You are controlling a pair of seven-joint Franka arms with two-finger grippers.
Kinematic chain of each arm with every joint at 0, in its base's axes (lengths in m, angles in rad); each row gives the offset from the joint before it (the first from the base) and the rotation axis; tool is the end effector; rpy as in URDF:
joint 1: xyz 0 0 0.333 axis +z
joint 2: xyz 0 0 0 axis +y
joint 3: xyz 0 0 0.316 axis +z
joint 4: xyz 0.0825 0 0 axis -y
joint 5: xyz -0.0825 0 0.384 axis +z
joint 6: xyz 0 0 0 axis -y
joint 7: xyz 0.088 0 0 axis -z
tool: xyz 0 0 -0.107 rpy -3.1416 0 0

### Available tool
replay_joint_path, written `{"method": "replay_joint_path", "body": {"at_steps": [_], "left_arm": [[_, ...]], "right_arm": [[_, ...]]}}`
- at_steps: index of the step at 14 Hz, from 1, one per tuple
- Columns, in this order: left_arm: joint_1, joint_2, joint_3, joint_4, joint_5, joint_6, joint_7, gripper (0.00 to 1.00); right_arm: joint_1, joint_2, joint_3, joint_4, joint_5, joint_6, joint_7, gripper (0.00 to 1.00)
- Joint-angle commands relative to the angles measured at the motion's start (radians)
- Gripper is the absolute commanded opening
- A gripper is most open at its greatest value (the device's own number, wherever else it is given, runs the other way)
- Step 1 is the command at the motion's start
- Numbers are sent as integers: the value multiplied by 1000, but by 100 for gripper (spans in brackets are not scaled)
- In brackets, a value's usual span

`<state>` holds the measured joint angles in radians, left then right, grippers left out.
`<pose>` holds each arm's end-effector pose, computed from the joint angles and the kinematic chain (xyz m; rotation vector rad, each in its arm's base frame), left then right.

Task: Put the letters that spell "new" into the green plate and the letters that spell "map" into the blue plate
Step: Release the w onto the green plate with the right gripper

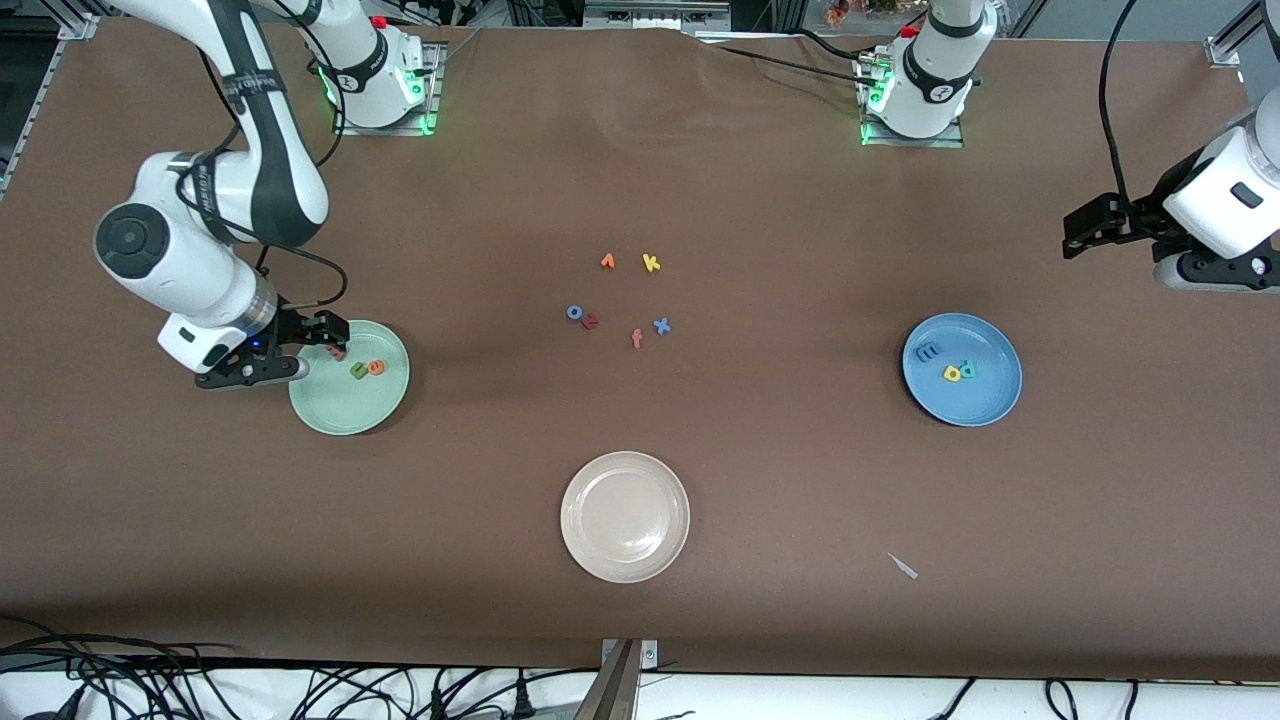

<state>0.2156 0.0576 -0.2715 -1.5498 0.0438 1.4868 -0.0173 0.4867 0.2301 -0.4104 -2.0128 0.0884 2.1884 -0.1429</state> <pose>0.5609 -0.0221 0.5965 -3.1030 0.0590 0.1823 0.5837 0.0548 0.3463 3.1102 0.2726 -0.0532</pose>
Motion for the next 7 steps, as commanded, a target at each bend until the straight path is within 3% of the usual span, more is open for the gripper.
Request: {"method": "replay_joint_path", "body": {"at_steps": [1, 5, 7], "left_arm": [[7, -9, -6, -6, 16, -8, 19, 100], [7, -7, -6, -6, 16, -8, 19, 100], [7, -7, -6, -6, 16, -8, 19, 100]], "right_arm": [[1, -26, 2, 138, 11, -184, 41, 99], [3, -23, 2, 353, -1, -410, 52, 99], [3, -24, 1, 376, -4, -440, 52, 99]]}}
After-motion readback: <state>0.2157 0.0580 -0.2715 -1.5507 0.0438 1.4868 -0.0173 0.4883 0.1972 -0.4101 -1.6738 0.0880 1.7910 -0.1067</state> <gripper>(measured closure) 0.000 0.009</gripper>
